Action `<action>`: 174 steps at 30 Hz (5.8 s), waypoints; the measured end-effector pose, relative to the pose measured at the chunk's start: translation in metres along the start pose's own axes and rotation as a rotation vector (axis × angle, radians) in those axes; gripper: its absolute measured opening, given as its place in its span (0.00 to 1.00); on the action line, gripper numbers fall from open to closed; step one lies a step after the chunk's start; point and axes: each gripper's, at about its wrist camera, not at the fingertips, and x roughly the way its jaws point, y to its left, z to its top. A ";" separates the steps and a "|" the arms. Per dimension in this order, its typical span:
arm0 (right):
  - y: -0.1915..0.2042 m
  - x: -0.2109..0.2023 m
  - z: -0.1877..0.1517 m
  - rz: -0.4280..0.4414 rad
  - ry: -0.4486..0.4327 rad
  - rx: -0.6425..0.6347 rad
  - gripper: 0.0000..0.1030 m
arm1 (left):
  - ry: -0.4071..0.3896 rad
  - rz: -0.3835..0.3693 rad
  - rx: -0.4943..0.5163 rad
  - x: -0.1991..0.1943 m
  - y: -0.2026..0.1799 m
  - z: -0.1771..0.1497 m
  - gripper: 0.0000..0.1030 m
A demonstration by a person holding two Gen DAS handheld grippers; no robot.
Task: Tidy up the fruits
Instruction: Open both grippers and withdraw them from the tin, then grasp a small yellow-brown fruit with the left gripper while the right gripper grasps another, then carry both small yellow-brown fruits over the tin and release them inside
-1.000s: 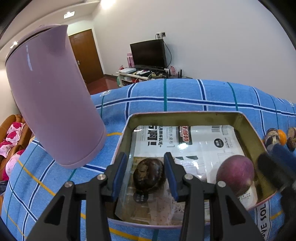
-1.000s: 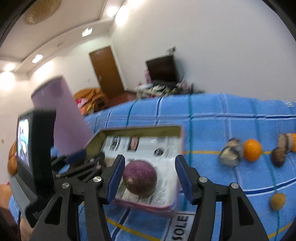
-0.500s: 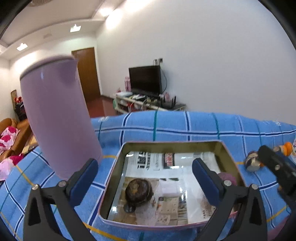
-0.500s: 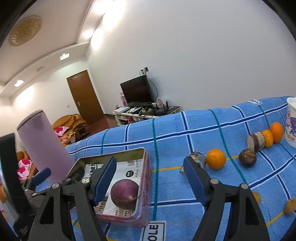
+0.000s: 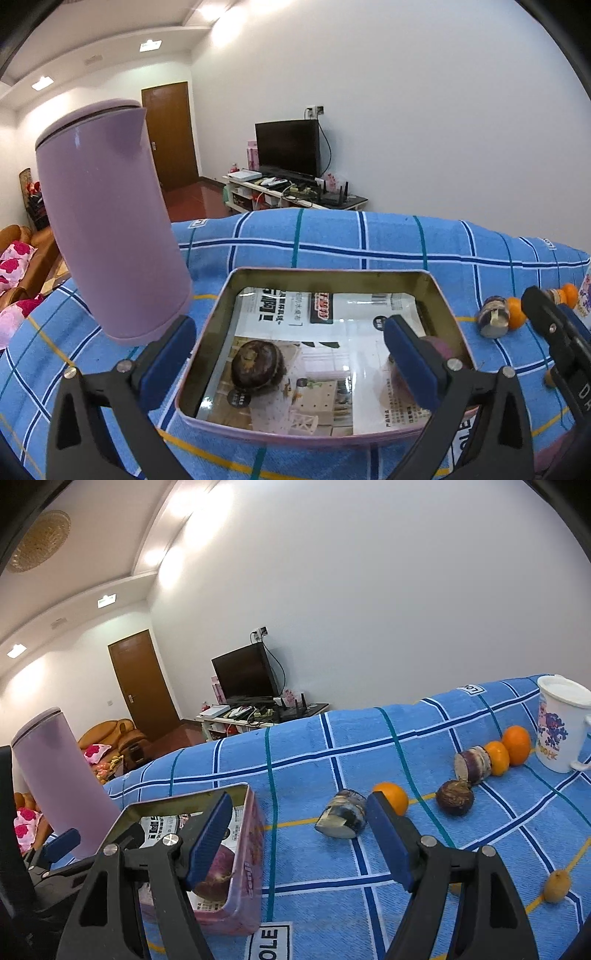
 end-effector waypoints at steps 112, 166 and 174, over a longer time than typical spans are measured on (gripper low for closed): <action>-0.178 -0.055 -0.010 -0.043 0.409 -0.225 0.25 | 0.152 -0.524 0.270 -0.078 -0.154 -0.049 0.87; -0.075 -0.045 0.019 0.012 0.193 -0.203 0.26 | 0.031 -0.344 0.161 -0.040 -0.081 -0.006 0.30; -0.017 -0.020 0.010 0.103 0.175 -0.221 0.26 | -0.008 -0.250 0.107 -0.029 -0.033 0.008 0.30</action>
